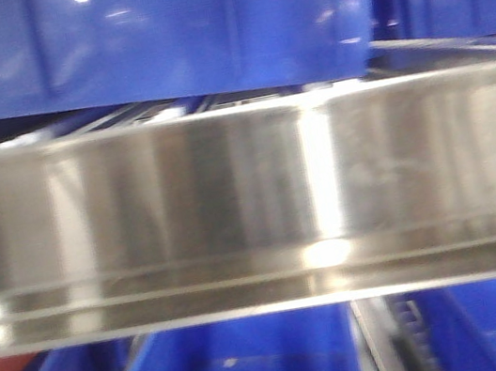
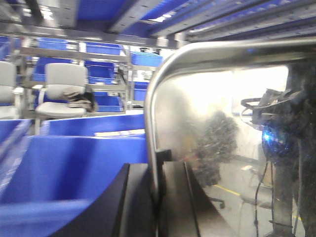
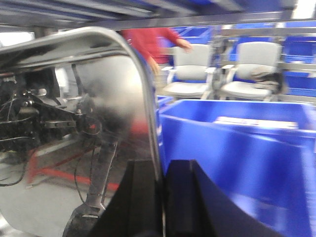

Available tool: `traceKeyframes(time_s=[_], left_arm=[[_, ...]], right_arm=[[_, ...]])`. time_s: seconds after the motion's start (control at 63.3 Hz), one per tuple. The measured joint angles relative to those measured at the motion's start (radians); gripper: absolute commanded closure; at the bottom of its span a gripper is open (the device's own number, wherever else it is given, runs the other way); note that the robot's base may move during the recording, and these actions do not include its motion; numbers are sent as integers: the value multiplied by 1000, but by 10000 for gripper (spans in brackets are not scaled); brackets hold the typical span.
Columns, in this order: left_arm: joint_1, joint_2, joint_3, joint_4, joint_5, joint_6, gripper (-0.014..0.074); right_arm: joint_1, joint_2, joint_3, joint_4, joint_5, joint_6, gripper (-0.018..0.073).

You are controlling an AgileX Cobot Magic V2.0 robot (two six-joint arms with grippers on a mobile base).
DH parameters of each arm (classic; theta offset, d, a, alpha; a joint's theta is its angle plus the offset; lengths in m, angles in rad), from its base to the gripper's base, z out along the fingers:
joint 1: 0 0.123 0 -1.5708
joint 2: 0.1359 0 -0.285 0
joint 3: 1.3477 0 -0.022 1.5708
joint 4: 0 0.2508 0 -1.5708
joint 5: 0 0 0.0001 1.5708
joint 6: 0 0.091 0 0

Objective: Stack silver trays without gaps
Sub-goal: 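Drive the base to the other shelf while holding the tray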

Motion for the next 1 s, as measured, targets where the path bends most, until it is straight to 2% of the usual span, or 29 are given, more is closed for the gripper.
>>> traceKeyframes(time_s=[0.443, 0.996], left_arm=[[0, -2, 0, 0, -4, 0, 613], [2, -6, 0, 1, -12, 0, 613]], right_arm=[[-2, 0, 1, -4, -19, -2, 638], [-13, -10, 2, -17, -108, -8, 638]])
